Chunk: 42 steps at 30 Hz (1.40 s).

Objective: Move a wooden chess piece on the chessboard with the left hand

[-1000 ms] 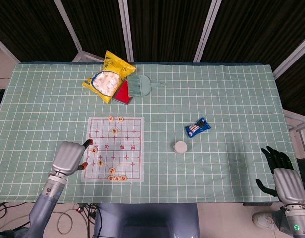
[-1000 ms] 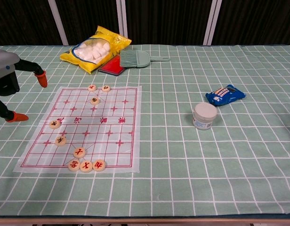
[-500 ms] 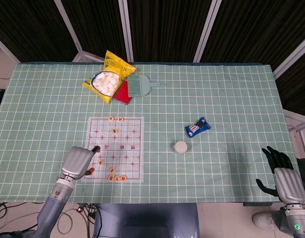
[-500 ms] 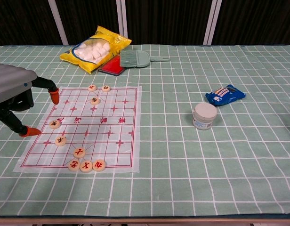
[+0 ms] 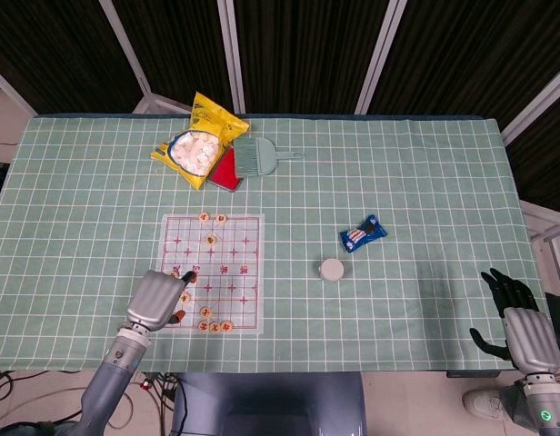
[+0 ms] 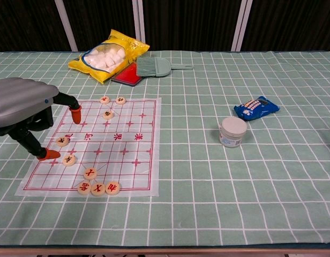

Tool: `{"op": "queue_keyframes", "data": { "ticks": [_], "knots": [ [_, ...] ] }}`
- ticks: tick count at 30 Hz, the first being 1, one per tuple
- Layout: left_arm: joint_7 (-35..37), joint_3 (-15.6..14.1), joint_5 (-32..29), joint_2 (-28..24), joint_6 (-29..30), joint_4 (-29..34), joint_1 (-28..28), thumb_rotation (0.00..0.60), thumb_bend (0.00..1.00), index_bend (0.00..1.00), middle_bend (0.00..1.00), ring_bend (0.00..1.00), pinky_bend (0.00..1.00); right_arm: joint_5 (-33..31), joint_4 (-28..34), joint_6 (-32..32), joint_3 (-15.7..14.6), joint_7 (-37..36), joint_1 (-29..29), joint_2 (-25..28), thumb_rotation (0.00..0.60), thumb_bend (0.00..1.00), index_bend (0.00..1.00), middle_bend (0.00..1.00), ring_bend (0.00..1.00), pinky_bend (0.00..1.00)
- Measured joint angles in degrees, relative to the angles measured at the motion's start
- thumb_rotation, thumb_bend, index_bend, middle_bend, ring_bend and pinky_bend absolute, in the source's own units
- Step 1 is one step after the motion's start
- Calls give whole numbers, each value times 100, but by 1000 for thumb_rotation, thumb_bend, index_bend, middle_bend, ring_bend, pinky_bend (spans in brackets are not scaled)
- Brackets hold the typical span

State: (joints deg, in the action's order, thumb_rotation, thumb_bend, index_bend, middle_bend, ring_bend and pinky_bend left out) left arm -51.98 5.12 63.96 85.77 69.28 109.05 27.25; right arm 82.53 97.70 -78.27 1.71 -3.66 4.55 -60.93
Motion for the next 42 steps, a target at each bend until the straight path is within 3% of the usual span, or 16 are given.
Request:
{"op": "queue_keyframes", "data": {
  "ticks": [14, 42],
  "knots": [
    [-271, -167, -156, 471, -9, 16, 206, 600, 121, 405, 1000, 977, 1000, -16, 27, 14, 1, -25, 0, 13, 600, 339, 0, 0, 0, 0],
    [-1015, -350, -603, 1368, 593, 47, 306, 600, 120, 418, 1000, 986, 1000, 4, 65, 40, -11, -119, 4, 47, 600, 338, 0, 0, 0, 0]
  ]
}}
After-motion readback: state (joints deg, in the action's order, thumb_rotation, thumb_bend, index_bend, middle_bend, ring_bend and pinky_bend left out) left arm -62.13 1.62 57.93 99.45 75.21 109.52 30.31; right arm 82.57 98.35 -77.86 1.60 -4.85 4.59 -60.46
